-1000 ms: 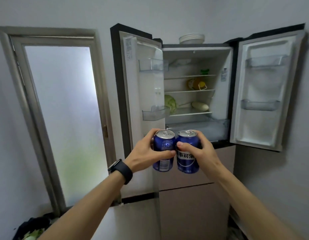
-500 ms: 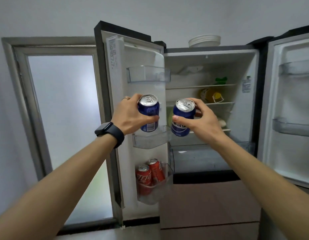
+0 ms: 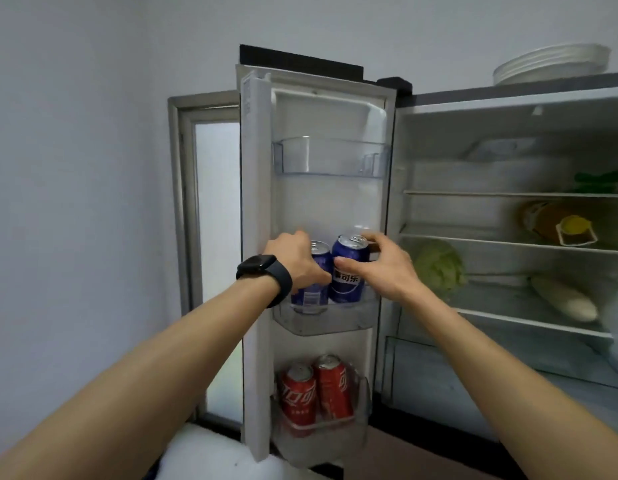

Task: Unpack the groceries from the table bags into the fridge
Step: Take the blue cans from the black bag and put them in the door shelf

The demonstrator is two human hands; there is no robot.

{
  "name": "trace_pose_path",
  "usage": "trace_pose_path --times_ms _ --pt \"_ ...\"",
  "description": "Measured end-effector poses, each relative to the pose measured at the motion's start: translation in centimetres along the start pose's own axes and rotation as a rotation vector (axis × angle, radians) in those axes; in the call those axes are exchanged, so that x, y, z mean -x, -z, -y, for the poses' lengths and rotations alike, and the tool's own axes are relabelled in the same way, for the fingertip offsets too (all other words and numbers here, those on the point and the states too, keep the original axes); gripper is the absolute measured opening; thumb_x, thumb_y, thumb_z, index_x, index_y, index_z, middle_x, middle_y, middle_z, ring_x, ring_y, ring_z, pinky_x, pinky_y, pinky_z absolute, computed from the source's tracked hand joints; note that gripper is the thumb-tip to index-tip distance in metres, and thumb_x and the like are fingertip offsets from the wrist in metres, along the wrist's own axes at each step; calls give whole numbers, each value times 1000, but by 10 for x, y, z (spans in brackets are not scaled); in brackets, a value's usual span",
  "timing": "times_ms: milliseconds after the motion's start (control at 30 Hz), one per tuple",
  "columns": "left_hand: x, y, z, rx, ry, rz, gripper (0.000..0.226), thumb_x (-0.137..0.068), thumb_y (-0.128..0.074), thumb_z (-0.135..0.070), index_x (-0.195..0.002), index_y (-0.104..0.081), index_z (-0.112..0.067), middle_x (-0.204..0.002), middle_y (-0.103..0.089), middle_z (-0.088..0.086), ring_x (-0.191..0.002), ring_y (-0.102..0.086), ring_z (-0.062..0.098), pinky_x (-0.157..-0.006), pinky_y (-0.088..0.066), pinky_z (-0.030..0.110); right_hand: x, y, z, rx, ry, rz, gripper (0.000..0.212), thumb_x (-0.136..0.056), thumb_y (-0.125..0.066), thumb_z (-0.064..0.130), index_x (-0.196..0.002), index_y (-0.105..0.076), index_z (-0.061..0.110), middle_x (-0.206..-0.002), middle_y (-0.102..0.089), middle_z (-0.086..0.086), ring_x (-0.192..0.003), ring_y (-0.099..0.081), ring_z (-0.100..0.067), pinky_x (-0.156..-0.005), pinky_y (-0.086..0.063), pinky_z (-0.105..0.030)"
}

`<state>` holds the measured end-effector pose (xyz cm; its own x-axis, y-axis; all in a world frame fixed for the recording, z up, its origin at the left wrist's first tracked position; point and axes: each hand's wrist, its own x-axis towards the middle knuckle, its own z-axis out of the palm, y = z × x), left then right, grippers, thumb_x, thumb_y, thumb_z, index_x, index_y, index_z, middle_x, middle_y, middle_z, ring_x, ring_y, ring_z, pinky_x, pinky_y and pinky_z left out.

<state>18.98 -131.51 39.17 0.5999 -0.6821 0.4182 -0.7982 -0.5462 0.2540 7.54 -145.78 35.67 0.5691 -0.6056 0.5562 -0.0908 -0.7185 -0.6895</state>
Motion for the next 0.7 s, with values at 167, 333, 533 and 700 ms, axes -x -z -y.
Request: trace_pose_path --times_ms 167,333,533,700 --pt "-7 -5 1 73 126 34 55 -75 -77 -37 -116 -49 -15 -99 -64 7 -78 -69 25 -68 -62 39 -17 -20 -18 121 -1 105 72 -79 -76 56 -134 -47 20 -128 -63 -2 -112 -62 -22 -92 -51 -35" --pt "3 -22 4 17 90 2 78 -76 -76 -29 -140 -33 -22 -124 -52 12 -100 -60 34 -86 -56 41 -11 -25 -23 294 147 70 66 -78 -77 52 -131 -51 24 -122 -60 -2 -109 -60 -22 -92 -51 -37" --pt "12 -35 2 -37 62 -118 94 -75 -84 -26 -148 -25 -25 -150 -30 15 -114 -58 40 -91 -53 42 -1 -23 -35 429 94 14 73 -76 -77 55 -132 -47 17 -116 -67 -6 -102 -66 -28 -82 -56 -39" --pt "7 -28 -5 5 48 -87 69 -83 -71 -11 -139 -33 -24 -137 -45 11 -107 -59 34 -80 -51 36 -2 -25 -39 417 -6 70 65 -77 -71 62 -123 -56 19 -106 -70 -4 -99 -65 -27 -78 -57 -39"
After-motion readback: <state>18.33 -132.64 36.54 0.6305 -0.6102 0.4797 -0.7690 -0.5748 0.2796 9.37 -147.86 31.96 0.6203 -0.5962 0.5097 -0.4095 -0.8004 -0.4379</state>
